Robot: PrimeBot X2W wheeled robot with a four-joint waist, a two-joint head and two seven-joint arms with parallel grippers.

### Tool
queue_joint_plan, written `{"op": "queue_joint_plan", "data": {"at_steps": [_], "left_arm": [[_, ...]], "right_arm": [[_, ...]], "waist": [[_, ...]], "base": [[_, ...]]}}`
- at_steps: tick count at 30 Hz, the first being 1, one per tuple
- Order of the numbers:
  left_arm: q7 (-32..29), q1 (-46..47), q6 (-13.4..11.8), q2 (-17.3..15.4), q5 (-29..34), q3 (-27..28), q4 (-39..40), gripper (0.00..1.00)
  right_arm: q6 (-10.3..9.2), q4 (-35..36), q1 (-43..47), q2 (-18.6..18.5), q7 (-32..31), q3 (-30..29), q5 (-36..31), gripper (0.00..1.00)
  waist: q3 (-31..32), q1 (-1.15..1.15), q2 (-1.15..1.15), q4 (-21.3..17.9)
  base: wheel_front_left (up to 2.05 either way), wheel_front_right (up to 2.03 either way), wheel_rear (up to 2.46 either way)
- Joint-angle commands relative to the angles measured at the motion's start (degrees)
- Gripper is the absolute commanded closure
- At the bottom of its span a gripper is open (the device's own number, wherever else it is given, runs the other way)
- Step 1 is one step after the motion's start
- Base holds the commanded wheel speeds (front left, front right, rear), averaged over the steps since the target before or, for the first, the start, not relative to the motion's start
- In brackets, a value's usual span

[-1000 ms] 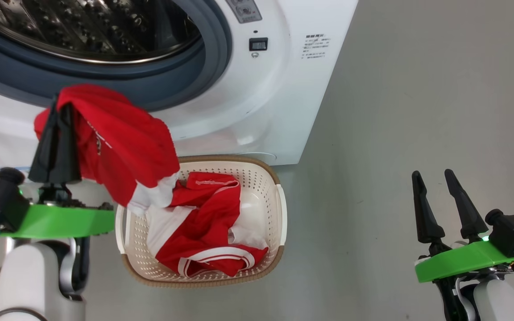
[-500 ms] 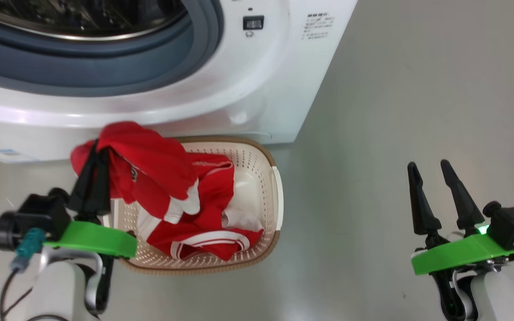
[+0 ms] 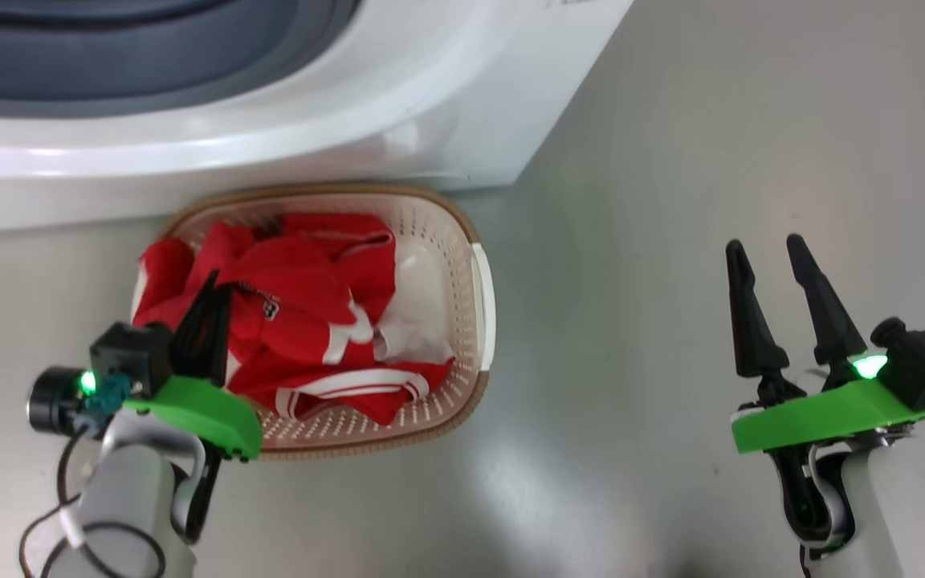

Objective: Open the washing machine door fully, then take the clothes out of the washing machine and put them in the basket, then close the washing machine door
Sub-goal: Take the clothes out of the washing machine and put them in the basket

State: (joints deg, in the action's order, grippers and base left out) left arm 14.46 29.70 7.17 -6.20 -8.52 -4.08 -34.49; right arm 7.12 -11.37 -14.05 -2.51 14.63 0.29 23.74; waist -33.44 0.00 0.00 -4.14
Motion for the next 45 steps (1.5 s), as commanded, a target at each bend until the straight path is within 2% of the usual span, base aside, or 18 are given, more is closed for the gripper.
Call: {"op": "queue_joint_plan", "data": {"at_steps": [1,12,21,24,26,27,28,29,31,45], "left_arm": [[0.53,1.17,0.31,-2.17,-0.46,0.69,-0.67,1.00],[0.53,8.76,0.31,-3.77,-3.03,-4.90,-10.61,1.00],[0.53,12.22,0.32,-4.41,-6.04,-8.67,-16.03,1.00],[0.53,13.35,0.32,-4.46,-6.89,-9.46,-17.45,0.66],[0.53,13.88,0.32,-4.49,-7.41,-9.78,-18.13,0.50],[0.53,14.11,0.32,-4.52,-7.61,-9.92,-18.38,0.28],[0.53,14.33,0.32,-4.55,-7.80,-10.05,-18.58,0.13],[0.53,14.50,0.32,-4.57,-7.99,-10.15,-18.70,0.04],[0.53,14.62,0.32,-4.64,-8.32,-10.33,-18.65,0.00],[0.54,12.15,0.32,-4.55,-9.74,-9.50,-15.83,0.00]], "right_arm": [[0.36,1.60,-0.55,-0.37,0.37,1.51,0.50,0.00],[0.36,2.66,-3.28,-0.37,0.37,2.16,1.05,0.00],[0.36,3.06,-4.14,-0.37,0.37,2.38,1.08,0.00],[0.36,3.12,-4.35,-0.37,0.37,2.44,0.94,0.00],[0.36,3.10,-4.50,-0.37,0.37,2.44,0.87,0.00],[0.36,3.07,-4.58,-0.37,0.37,2.44,0.82,0.00],[0.36,3.03,-4.64,-0.37,0.37,2.44,0.77,0.00],[0.36,2.99,-4.69,-0.37,0.37,2.42,0.72,0.00],[0.36,2.90,-4.77,-0.37,0.37,2.34,0.64,0.00],[0.36,1.54,-4.37,-0.37,0.37,2.09,-0.22,0.00]], "waist": [[-3.66,0.00,0.00,-1.02],[-10.01,0.00,0.00,-1.88],[-11.98,0.00,0.00,-2.14],[-12.38,0.00,0.00,-2.02],[-12.51,0.00,0.00,-1.95],[-12.52,0.00,0.00,-1.91],[-12.50,0.00,0.00,-1.87],[-12.43,0.00,0.00,-1.83],[-12.19,0.00,0.00,-1.73],[-6.68,0.00,0.00,-0.61]], "base": [[0.00,0.00,0.00],[0.00,0.00,0.00],[0.00,0.00,0.00],[0.00,0.00,0.00],[0.00,0.00,0.00],[0.00,0.00,0.00],[0.00,0.00,0.00],[0.00,0.00,0.00],[0.00,0.00,0.00],[0.00,0.00,0.00]]}}
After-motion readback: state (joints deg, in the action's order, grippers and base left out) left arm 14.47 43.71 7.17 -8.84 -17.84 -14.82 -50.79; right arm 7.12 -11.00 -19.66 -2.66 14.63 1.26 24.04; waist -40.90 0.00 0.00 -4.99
